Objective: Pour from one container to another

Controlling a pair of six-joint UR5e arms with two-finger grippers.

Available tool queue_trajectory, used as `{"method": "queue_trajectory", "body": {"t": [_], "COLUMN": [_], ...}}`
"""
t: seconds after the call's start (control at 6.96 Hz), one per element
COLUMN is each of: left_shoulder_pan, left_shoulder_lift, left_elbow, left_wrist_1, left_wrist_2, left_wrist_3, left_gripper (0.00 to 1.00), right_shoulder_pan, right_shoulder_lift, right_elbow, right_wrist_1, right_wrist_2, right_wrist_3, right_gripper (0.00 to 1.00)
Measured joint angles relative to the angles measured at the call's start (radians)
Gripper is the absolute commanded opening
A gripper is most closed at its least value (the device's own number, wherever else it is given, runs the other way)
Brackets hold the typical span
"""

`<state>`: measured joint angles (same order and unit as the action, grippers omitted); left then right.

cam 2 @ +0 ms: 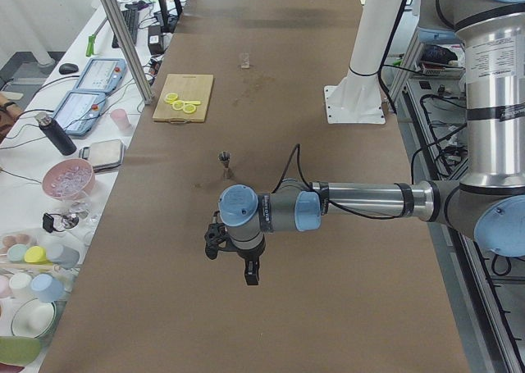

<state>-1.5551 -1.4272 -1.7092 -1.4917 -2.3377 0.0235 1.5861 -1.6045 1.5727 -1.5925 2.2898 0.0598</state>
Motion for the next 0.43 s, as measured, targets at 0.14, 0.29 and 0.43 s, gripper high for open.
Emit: {"method": "queue_trajectory", "body": {"t": [0.14,0.29,0.43], "left_shoulder_pan": [0.001,0.001,0.001], "left_shoulder_lift": [0.000,-0.001,-0.001], "left_elbow": [0.000,0.001,0.002], "left_wrist_1": [-0.001,-0.002,-0.002], "left_wrist_2": [0.000,0.000,0.000], "left_wrist_3": [0.000,0.000,0.000], "left_gripper": [0.99,0.99,0.99], "right_shoulder_pan": [0.000,0.000,0.000], "right_shoulder_lift": [0.000,0.000,0.000], "right_elbow": [0.003,0.005,0.005], "right_wrist_1": [-0.001,-0.002,-0.004], "right_wrist_2": [0.000,0.000,0.001], "right_wrist_3": [0.000,0.000,0.000], "right_gripper": [1.00,1.00,1.00]}}
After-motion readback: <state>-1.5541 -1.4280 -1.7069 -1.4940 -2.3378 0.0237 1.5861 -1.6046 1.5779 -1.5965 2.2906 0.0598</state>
